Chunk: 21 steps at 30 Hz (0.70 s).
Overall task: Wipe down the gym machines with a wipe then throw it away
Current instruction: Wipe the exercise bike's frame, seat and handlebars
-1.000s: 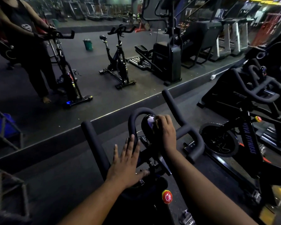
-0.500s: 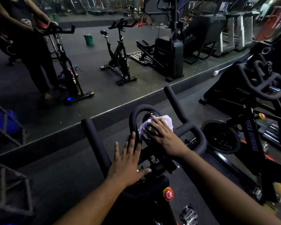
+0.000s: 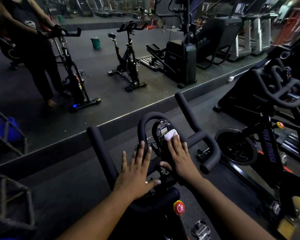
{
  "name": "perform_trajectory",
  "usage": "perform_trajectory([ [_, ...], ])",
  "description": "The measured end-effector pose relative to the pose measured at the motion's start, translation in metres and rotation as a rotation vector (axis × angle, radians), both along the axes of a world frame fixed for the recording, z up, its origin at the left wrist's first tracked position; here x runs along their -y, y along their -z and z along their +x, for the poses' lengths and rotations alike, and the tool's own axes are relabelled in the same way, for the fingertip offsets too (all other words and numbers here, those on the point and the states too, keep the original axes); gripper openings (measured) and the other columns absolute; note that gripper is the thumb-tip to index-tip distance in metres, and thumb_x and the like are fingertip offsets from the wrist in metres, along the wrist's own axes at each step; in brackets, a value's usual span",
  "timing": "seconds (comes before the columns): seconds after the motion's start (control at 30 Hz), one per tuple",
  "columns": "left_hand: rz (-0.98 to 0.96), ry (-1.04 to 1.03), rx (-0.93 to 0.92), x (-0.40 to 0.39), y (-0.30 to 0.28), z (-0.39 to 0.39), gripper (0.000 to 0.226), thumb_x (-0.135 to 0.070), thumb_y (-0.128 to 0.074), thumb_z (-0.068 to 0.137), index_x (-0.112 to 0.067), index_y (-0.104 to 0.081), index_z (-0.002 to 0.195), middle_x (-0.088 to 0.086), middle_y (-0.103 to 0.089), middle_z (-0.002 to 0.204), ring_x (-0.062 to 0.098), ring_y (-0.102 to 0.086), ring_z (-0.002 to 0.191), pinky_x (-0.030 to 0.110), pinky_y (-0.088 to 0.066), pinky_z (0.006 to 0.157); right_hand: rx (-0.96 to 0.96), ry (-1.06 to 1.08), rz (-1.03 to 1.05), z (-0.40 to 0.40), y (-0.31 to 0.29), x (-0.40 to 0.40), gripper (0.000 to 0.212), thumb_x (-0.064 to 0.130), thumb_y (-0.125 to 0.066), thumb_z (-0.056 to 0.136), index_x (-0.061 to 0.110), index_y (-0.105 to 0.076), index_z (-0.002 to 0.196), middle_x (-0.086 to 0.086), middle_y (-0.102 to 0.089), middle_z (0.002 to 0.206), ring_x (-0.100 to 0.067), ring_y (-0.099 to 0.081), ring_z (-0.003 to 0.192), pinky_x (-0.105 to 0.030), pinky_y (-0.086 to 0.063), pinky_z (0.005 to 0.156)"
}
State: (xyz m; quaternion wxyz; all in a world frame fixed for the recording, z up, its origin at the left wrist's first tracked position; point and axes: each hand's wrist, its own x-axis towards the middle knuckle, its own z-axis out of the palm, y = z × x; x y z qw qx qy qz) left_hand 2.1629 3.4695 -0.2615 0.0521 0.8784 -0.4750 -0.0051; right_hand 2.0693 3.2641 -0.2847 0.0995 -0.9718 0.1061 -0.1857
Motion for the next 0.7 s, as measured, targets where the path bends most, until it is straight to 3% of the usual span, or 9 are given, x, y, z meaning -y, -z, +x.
perform_trajectory([
  [0.1,0.000,0.005,0.014,0.001,0.000,0.001,0.119,-0.089,-0.034,0.083,-0.020,0.029,0.156,0.010,0.047,0.156,0.030,0.021,0.153,0.063,0.012,0.121,0.021,-0.075,-0.215,0.002,-0.002,-0.001,0.093,0.076,-0.018,0.097,0.007,-0.013,0.159,-0.021,-0.015,0.164,-0.028,-0.002,0.156,-0.060,-0.020,0.116],
  [0.23,-0.006,0.008,0.025,0.000,0.004,0.002,0.120,-0.090,-0.031,0.081,-0.020,0.029,0.157,0.012,0.041,0.161,0.029,0.010,0.155,0.065,0.004,0.122,0.024,-0.181,-0.290,0.027,-0.032,0.007,0.098,0.080,-0.018,0.092,0.014,0.000,0.162,-0.015,-0.009,0.166,-0.032,-0.012,0.155,-0.062,-0.025,0.117],
  [0.33,0.002,-0.007,0.039,0.001,0.008,0.002,0.120,-0.091,-0.027,0.078,-0.016,0.017,0.161,0.017,0.025,0.167,0.032,-0.012,0.156,0.068,-0.010,0.121,0.051,-0.130,-0.102,0.045,-0.057,0.012,0.103,0.082,-0.028,0.088,0.015,-0.001,0.162,-0.010,-0.002,0.168,-0.025,0.000,0.156,-0.056,-0.017,0.123],
  [0.47,0.011,-0.001,0.049,-0.001,0.006,0.002,0.118,-0.090,-0.023,0.079,-0.018,0.032,0.155,0.013,0.040,0.161,0.030,0.012,0.155,0.066,0.002,0.122,0.151,-0.003,0.291,0.043,-0.050,-0.002,0.100,0.060,-0.053,0.093,0.011,-0.001,0.162,-0.005,0.006,0.170,-0.018,0.002,0.157,-0.036,-0.013,0.125],
  [0.57,-0.023,0.000,0.038,-0.001,0.002,0.001,0.117,-0.088,-0.029,0.082,-0.020,0.034,0.154,0.010,0.041,0.161,0.031,0.016,0.155,0.065,0.009,0.121,0.159,0.039,0.384,0.024,-0.035,-0.015,0.099,0.036,-0.065,0.095,0.019,0.006,0.162,0.002,0.012,0.170,-0.006,0.007,0.154,-0.016,-0.019,0.116],
  [0.63,-0.006,-0.005,0.020,0.000,0.005,0.001,0.118,-0.087,-0.033,0.084,-0.021,0.036,0.153,0.009,0.043,0.160,0.032,0.015,0.155,0.065,0.009,0.121,0.115,0.053,0.378,0.012,-0.032,-0.018,0.094,0.026,-0.065,0.097,0.022,0.003,0.162,0.002,0.010,0.170,-0.006,-0.004,0.152,-0.023,-0.035,0.106],
  [0.7,-0.015,-0.011,0.046,0.000,0.004,0.001,0.119,-0.088,-0.035,0.083,-0.020,0.033,0.155,0.010,0.040,0.162,0.033,0.008,0.156,0.067,0.005,0.121,0.096,0.065,0.325,0.003,-0.032,-0.018,0.088,0.013,-0.062,0.096,0.023,-0.005,0.163,0.004,0.006,0.169,-0.018,-0.021,0.152,-0.034,-0.046,0.097],
])
